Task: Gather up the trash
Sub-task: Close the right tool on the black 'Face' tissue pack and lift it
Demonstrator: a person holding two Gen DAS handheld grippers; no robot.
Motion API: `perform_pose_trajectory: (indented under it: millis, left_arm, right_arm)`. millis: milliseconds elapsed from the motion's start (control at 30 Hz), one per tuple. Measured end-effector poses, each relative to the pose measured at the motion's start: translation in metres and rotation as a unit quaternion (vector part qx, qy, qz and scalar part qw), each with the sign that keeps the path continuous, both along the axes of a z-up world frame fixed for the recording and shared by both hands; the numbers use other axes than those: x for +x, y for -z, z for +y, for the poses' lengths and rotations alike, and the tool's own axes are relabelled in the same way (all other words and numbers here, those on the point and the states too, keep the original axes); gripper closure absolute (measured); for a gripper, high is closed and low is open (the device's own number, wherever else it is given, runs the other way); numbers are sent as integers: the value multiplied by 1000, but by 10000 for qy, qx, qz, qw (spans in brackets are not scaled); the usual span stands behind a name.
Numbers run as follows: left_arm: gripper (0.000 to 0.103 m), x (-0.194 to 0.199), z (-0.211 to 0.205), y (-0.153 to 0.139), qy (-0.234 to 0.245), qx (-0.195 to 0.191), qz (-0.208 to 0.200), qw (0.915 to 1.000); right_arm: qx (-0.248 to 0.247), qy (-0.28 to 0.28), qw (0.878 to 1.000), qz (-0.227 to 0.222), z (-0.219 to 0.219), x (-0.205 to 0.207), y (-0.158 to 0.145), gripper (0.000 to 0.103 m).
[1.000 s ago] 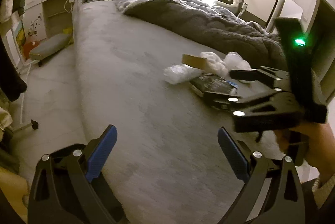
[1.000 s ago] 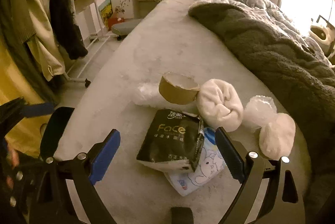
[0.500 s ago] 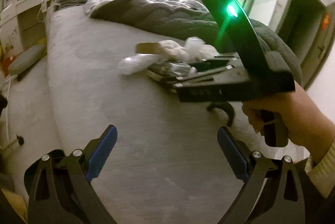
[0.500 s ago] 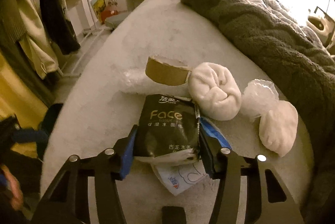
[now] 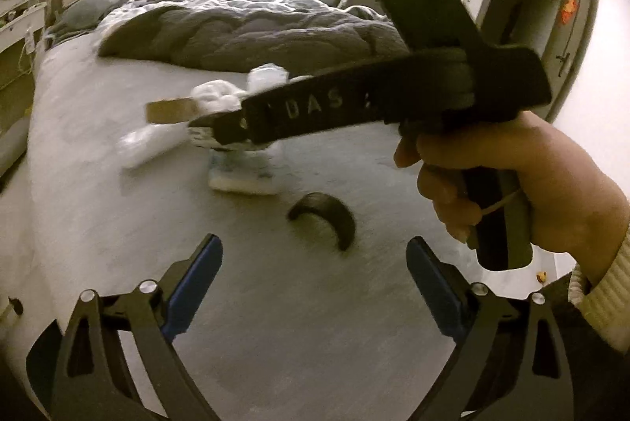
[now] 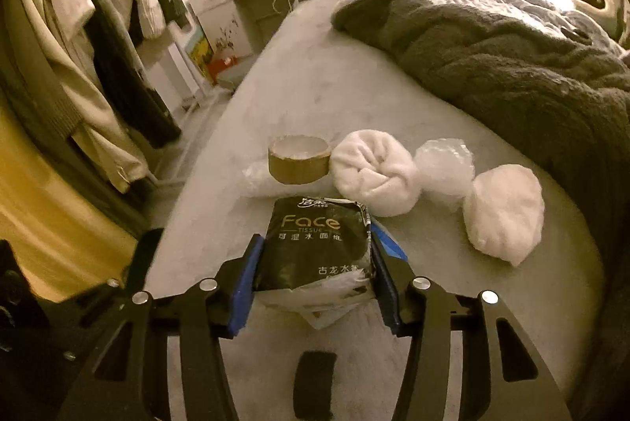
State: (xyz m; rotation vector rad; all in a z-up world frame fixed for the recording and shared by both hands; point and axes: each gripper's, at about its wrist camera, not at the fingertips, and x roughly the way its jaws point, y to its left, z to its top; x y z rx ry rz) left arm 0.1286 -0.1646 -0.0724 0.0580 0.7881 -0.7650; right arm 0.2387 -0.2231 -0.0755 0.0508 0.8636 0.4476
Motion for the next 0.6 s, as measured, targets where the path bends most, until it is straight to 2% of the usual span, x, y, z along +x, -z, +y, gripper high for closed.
perform_pose_trajectory:
  millis: [300, 433, 600]
  left_arm:
    - [23, 15, -36, 13, 130, 258, -112, 9995]
    - [31, 28, -42, 25, 71, 399, 20, 9992]
    - [33, 41, -42, 32, 119, 478, 150, 9987]
  right_arm:
    - [406, 133, 9987, -271, -40, -13, -12, 50]
    - [484, 269, 9979, -333, -56, -17, -14, 50]
    - [516, 401, 9973, -325, -74, -18, -12, 50]
